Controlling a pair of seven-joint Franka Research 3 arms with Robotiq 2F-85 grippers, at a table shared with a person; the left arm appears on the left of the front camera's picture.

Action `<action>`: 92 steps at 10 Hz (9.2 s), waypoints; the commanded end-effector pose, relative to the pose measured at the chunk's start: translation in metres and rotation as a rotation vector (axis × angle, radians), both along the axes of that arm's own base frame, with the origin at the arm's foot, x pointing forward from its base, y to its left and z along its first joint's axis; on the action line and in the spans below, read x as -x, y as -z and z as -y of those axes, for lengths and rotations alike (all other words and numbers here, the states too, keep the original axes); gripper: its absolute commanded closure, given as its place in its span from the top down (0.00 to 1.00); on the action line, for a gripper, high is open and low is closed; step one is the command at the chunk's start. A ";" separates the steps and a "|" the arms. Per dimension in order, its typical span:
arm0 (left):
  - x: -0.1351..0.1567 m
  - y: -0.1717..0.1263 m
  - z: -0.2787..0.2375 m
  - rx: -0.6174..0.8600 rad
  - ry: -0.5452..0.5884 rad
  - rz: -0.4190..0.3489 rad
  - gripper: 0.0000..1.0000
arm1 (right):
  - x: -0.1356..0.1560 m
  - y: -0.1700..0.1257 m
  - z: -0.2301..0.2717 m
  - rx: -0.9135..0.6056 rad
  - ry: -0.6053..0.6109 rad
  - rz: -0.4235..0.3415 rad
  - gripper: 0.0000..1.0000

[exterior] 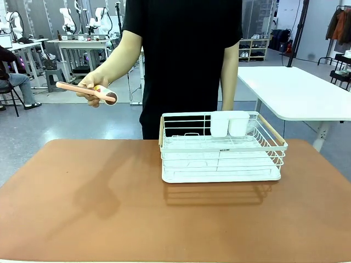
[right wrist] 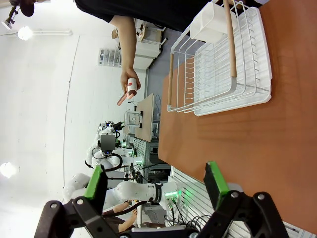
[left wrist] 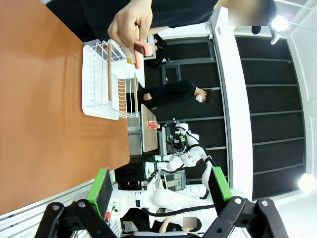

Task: Clean the table.
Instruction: Pick up the Lint Roller when the human hands it over, then clean the table with the Lint Roller when the human lifts the Dish drying rack.

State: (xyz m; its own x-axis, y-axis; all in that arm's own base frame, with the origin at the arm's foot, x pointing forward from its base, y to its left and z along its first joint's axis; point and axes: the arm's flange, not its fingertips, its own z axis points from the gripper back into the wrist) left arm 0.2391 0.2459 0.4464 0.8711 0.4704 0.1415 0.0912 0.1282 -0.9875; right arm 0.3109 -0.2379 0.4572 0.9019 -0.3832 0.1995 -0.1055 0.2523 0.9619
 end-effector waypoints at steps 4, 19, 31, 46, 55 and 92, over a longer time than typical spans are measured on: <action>-0.080 -0.040 0.093 -0.017 -0.138 -0.215 1.00 | 0.002 -0.003 -0.001 -0.011 0.000 0.004 1.00; -0.170 -0.005 0.179 -0.178 -0.314 -0.263 1.00 | 0.002 -0.003 -0.001 -0.011 0.000 0.004 1.00; -0.175 -0.008 0.181 -0.179 -0.305 -0.235 0.00 | 0.002 -0.003 -0.001 -0.011 0.000 0.004 1.00; -0.171 -0.009 0.177 -0.195 -0.279 -0.275 0.06 | 0.002 -0.003 -0.001 -0.011 0.000 0.004 1.00; -0.171 -0.009 0.177 -0.195 -0.279 -0.275 0.06 | 0.002 -0.003 -0.001 -0.011 0.000 0.004 1.00; -0.374 0.068 0.548 -0.960 0.349 -0.421 0.21 | 0.002 -0.003 -0.001 -0.011 0.000 0.004 1.00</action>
State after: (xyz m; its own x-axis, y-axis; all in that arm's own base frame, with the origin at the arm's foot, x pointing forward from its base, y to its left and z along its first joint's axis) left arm 0.6080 -0.2971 0.3719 0.9982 0.0606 0.0006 -0.0533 0.8825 -0.4674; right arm 0.3103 -0.2385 0.4564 0.9024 -0.3841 0.1951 -0.1004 0.2527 0.9623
